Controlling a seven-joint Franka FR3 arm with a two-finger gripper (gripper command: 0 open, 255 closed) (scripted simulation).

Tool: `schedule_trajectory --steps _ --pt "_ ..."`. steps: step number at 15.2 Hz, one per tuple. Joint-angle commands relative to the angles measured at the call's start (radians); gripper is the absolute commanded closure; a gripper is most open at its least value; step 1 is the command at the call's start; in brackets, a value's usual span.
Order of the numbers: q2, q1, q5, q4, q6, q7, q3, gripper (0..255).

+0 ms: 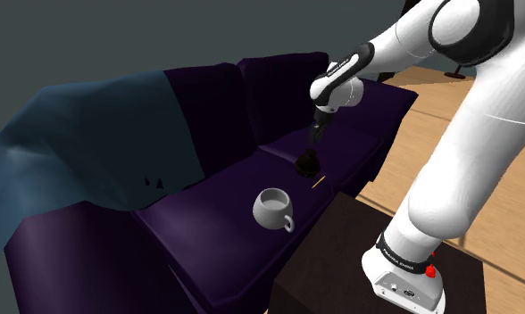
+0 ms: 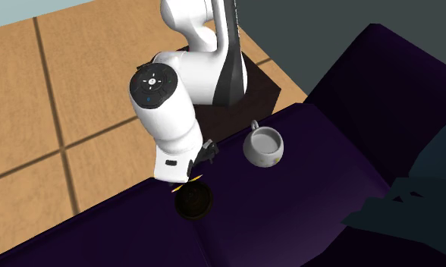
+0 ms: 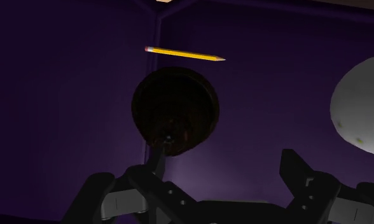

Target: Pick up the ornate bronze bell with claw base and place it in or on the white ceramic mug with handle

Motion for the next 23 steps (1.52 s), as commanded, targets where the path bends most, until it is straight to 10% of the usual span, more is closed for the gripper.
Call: schedule_trajectory --steps 1,5,20,21,23 --pt "0.103 -0.012 0.095 0.044 0.038 -0.088 -0.007 0" --pt "0.263 -0.074 0.238 0.135 0.071 -0.217 0.028 0" --pt "0.357 -0.112 0.329 0.145 0.142 -0.280 0.084 0" --pt "0.357 -0.112 0.329 0.145 0.142 -0.280 0.084 255" --pt "0.357 -0.112 0.329 0.145 0.142 -0.280 0.084 255"
